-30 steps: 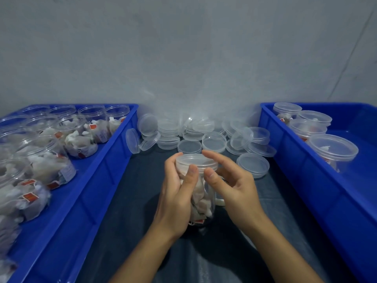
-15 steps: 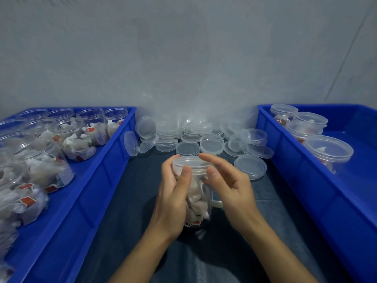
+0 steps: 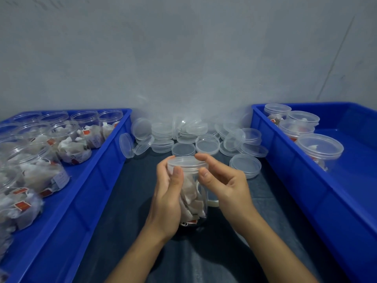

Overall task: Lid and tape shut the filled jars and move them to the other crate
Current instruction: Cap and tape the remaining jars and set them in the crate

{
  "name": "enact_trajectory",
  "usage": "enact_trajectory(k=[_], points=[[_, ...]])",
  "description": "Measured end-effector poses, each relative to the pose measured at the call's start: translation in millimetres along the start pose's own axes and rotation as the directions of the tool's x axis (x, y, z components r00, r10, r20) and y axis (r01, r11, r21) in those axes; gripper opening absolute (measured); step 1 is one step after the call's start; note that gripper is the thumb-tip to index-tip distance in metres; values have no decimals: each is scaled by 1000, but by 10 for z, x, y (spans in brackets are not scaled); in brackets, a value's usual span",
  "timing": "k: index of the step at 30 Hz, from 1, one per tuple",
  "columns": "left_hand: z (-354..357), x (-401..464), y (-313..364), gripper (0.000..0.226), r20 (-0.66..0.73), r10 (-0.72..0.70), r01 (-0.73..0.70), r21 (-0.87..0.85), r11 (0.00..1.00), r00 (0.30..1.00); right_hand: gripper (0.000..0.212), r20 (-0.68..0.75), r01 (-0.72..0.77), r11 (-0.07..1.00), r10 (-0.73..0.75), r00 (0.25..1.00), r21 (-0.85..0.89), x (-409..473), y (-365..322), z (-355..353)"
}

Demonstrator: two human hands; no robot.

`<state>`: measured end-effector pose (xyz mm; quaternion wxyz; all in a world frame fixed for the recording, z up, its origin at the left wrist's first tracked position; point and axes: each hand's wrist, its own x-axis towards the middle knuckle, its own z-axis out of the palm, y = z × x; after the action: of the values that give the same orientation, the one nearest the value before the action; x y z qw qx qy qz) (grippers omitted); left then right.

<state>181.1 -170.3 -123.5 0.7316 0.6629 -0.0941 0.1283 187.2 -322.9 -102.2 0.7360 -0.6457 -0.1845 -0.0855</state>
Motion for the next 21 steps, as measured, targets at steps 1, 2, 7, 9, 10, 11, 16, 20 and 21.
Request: enact_trajectory(k=[1, 2, 7, 9, 10, 11, 16, 20, 21], points=[[-4, -1, -4, 36, -7, 3, -3, 9, 1000, 1000, 30, -5, 4, 1000, -4, 1000, -12, 0, 2, 4], [-9, -5, -6, 39, -13, 4, -4, 17, 1000, 1000, 30, -13, 8, 1000, -8, 1000, -22, -3, 3, 12], [-75, -16, 6, 42, 9, 35, -36, 73, 997, 999, 27, -25, 26, 997, -28, 999, -67, -28, -22, 44], [-125, -23, 32, 46, 54, 61, -68, 151, 986, 997, 23, -6, 14, 994, -15, 1000, -105, -22, -50, 24], [-159, -29, 43, 50, 71, 70, -83, 201, 976, 995, 21, 9, -1, 991, 2, 1000, -132, -8, -79, 10], [-189, -29, 51, 55, 80, 72, -90, 253, 963, 994, 19, 23, -21, 985, 26, 999, -170, 13, -121, -10], [-186, -23, 110, 74, 75, 81, -107, 503, 857, 994, 39, 82, -116, 839, 187, 979, -532, 183, -394, -93], [-53, -13, 195, 88, 95, 106, -140, 534, 834, 990, 51, 83, -59, 657, 183, 980, -752, 290, -675, -75], [-8, 2, 225, 90, 93, 111, -143, 518, 844, 989, 52, 91, -37, 642, 165, 982, -766, 305, -772, -89]])
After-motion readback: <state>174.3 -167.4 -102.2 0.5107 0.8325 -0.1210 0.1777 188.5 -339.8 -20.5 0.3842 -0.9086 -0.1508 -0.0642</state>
